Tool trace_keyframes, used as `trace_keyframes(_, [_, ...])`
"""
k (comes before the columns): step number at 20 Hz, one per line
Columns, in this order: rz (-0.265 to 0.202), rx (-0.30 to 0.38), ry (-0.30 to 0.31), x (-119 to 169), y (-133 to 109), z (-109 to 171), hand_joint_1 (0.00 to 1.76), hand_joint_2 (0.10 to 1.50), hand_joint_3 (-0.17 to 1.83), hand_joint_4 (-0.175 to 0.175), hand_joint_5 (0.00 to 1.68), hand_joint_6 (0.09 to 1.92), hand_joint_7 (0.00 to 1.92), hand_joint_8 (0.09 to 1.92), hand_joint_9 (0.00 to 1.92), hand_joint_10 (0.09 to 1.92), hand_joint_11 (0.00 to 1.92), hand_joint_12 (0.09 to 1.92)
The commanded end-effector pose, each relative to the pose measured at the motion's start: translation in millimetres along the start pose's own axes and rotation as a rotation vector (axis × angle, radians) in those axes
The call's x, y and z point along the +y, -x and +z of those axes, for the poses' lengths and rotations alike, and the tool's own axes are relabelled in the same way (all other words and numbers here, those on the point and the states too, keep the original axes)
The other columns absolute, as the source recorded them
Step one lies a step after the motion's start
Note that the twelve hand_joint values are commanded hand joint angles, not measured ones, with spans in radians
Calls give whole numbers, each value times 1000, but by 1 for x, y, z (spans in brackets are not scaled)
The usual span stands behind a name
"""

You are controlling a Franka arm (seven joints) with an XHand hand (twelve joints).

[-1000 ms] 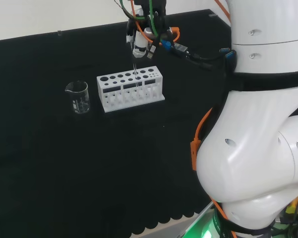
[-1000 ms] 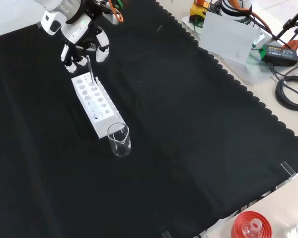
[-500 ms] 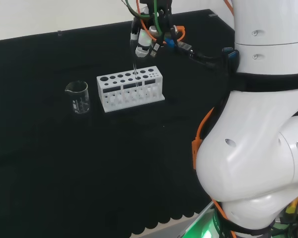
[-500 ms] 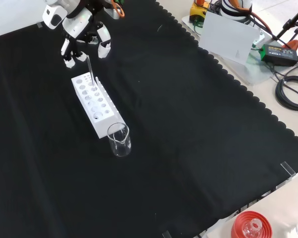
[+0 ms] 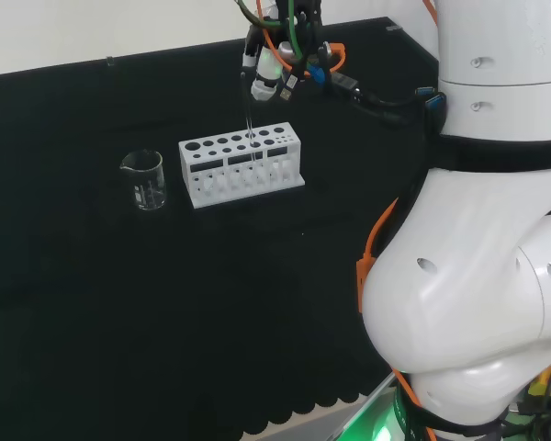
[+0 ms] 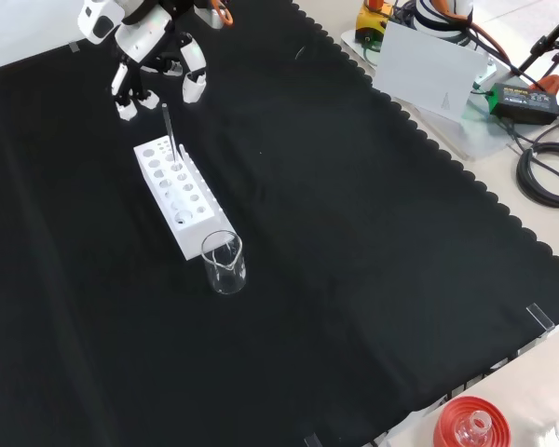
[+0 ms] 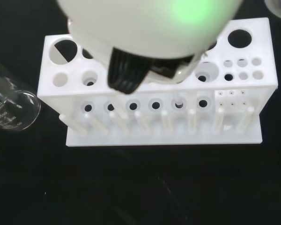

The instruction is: Put the glass rod back on the white test tube rack.

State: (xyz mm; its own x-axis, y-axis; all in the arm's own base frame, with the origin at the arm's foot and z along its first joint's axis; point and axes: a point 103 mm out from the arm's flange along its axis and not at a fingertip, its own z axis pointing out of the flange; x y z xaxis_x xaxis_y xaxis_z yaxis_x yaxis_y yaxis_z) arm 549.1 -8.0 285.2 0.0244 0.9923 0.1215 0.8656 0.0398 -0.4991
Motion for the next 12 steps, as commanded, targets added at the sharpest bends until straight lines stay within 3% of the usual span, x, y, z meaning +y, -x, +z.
trace_keyframes(1, [2,0,1,-2,-1,-3,1240,385,769,-175,325,664,857,763,1903,87,1910,370])
trace_keyframes(12, [0,5,16,-6,1,-7,1242,390,758,-175,342,664,849,762,1911,87,1917,367])
